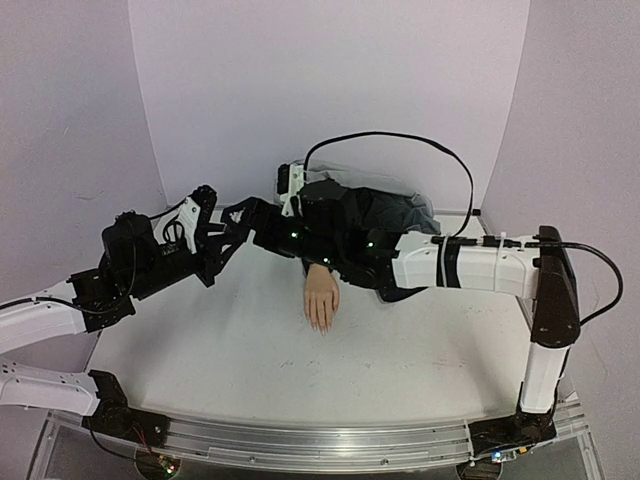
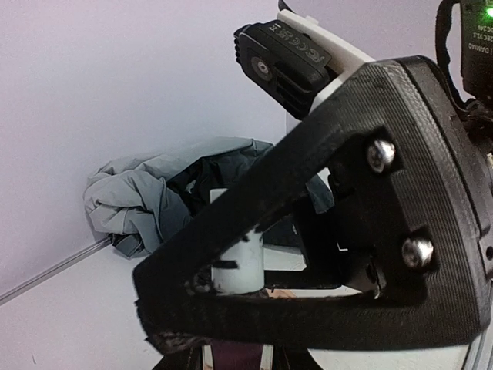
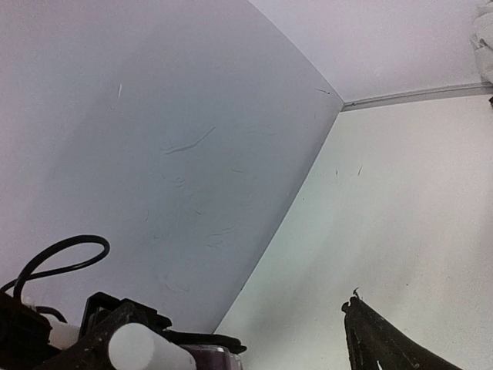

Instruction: Paint the nails

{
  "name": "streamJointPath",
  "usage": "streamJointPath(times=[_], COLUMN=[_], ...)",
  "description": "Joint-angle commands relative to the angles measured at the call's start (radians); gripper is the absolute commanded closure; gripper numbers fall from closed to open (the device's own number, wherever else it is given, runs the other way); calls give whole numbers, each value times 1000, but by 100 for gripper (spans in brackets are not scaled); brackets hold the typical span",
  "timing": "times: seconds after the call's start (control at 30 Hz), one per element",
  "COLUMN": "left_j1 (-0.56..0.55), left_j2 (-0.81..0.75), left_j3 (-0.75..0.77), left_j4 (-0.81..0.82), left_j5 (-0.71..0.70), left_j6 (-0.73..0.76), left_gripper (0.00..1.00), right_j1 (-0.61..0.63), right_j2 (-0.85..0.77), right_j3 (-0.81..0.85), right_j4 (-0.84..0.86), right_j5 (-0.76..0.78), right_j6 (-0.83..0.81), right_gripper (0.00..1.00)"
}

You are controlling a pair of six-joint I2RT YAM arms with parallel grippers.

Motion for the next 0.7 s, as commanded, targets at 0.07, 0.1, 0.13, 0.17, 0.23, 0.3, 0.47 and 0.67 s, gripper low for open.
streamJointPath(times=[0.07, 0.1, 0.13, 0.17, 0.23, 0.3, 0.47, 0.67], left_j1=[2, 2, 2, 2, 2, 2, 2, 1], left_j2=[-31, -37, -41, -44, -46, -42, -31, -21], left_j3=[16, 16, 16, 16, 17, 20, 27, 30], left_j4=[24, 22, 20, 18, 16, 12, 4, -2], left_j5=[-28, -26, -24, -23, -25, -24, -10, 6], left_j6=[21, 25, 31, 36, 43, 45, 45, 41], left_gripper=[100, 100, 100, 100, 100, 100, 100, 100], right_j1=[14, 14, 15, 14, 14, 14, 14, 14], right_j2=[24, 25, 27, 32, 43, 58, 76, 73], right_j3=[119, 120, 122, 129, 145, 164, 192, 201], right_j4=[-52, -61, -68, -72, -74, -78, -91, -101], right_j5=[161, 176, 182, 181, 165, 145, 145, 154], right_j6=[47, 50, 53, 51, 49, 46, 39, -2], right_gripper=[12, 14, 16, 21, 29, 38, 54, 94])
